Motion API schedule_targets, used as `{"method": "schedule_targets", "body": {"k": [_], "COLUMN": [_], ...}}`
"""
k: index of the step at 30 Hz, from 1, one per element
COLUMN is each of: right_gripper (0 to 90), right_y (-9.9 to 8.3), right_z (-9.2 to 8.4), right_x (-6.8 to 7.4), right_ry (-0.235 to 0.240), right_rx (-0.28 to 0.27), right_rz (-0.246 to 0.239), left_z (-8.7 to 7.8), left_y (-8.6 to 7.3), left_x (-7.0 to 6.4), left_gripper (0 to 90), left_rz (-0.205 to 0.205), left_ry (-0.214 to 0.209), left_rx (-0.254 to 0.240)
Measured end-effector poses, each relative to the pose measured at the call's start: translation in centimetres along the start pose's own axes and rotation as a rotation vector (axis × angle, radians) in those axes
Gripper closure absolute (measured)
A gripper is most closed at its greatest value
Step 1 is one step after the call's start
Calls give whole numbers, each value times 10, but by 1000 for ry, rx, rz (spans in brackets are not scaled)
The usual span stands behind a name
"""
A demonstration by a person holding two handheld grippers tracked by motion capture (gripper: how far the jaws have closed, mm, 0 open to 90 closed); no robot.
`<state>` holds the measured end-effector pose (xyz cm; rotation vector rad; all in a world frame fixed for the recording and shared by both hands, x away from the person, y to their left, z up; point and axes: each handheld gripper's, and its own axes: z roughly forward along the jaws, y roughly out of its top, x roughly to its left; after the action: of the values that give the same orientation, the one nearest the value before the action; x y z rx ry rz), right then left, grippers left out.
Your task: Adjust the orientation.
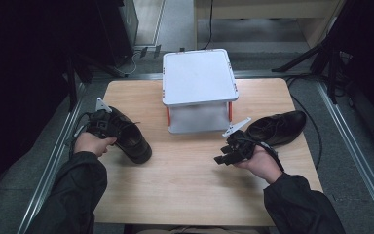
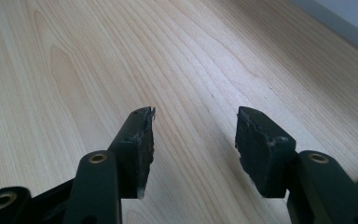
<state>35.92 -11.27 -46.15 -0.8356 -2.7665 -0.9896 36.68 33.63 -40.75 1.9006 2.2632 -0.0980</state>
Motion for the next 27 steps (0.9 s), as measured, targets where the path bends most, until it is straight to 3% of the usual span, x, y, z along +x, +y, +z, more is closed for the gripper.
{"method": "schedule_targets", "body": {"k": [3,8,11,14,17,18,23,27], "right_gripper": [478,478,479,479,478,479,478,478], "right_y": [0,-1,-1,-1,-1,-1,-1,-2], "right_z": [0,0,1,0,0,0,1,0], "right_x": [0,1,0,1,0,0,0,0], "right_ry": [-4,-10,-13,-12,-13,-14,-13,-14], "right_rx": [3,5,10,9,11,10,10,11], "right_rz": [-3,-6,-5,-4,-5,-3,-5,-2], "left_z": [4,6,7,5,0,-2,-6,-4], "left_y": [4,4,4,5,8,9,13,16], "left_x": [0,1,-1,0,5,7,4,0], "left_gripper": [576,614,658,688,802,850,852,856], "left_rz": [-34,-42,-31,12,21,22,43,-7], "left_ry": [2,8,23,43,79,77,56,3], "left_rx": [25,20,15,3,-24,-28,-28,-59]}}
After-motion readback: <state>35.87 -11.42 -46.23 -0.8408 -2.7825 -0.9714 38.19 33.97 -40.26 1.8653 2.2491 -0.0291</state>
